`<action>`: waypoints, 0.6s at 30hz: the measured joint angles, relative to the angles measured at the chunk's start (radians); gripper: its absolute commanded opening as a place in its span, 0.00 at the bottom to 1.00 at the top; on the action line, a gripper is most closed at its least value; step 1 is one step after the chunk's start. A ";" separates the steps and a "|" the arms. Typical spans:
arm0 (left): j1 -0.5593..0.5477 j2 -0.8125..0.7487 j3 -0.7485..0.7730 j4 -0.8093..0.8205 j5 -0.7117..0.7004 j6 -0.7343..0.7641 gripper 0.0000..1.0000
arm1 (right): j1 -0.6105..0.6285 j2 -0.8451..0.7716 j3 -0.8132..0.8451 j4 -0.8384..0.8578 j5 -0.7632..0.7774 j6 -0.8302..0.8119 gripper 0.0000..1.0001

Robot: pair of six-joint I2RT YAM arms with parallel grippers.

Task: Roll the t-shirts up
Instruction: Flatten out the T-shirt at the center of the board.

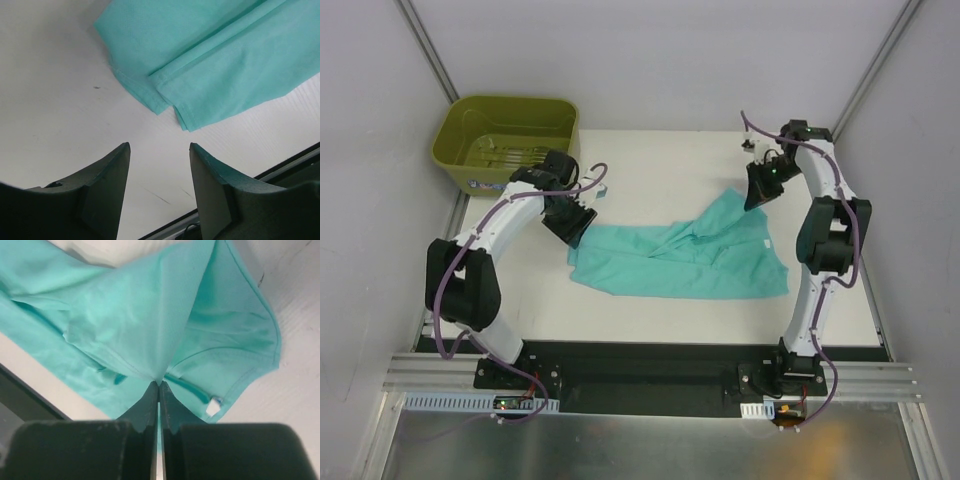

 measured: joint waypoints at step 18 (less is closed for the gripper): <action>0.006 0.182 0.005 0.048 -0.056 -0.022 0.31 | -0.014 -0.328 -0.109 -0.012 -0.092 0.195 0.01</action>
